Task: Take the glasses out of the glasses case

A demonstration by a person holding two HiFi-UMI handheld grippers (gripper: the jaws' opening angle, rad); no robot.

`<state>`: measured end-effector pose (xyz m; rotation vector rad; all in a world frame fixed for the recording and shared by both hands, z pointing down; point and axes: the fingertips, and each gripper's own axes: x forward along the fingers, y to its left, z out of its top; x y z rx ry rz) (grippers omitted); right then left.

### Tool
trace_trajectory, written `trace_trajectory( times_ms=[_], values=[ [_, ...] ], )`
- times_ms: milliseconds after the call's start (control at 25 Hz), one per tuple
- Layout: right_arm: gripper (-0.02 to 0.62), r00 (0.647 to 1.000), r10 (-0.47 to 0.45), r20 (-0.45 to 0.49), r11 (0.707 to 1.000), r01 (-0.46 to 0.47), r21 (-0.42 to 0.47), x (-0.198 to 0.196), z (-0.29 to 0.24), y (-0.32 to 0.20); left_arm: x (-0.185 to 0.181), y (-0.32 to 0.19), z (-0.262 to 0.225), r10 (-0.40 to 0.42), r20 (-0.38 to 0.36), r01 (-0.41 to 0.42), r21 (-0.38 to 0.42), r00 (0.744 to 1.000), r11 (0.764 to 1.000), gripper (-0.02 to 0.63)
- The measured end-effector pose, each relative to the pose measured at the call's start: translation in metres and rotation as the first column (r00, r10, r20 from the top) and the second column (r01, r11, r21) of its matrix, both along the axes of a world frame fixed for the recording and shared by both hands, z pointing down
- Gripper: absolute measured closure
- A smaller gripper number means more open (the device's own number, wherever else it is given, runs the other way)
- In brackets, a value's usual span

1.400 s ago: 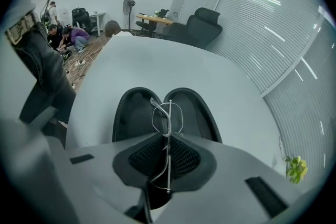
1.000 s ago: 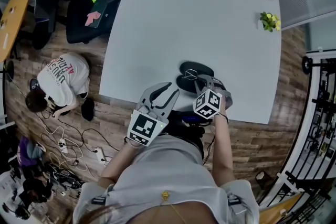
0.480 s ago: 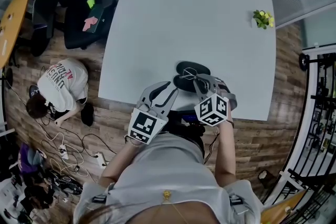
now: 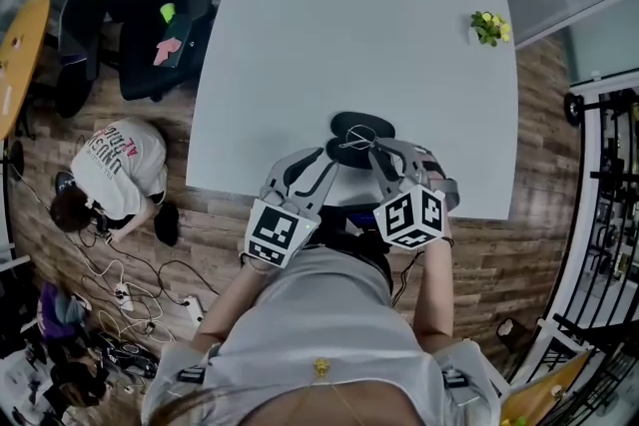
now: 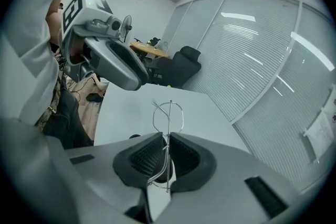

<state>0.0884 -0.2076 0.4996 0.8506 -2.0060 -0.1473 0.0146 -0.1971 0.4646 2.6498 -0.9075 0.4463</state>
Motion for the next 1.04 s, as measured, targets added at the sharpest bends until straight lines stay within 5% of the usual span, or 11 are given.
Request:
trace_trajectory(
  times_ms=[1040],
  values=[
    [0.546, 0.999, -0.032, -0.014, 0.999, 0.032, 0.030, 0.0001, -0.0058, 0.0018, 0.0053, 0.0001, -0.0075, -0.003, 0.008, 0.003, 0.028, 1.000, 1.000, 0.497]
  ],
)
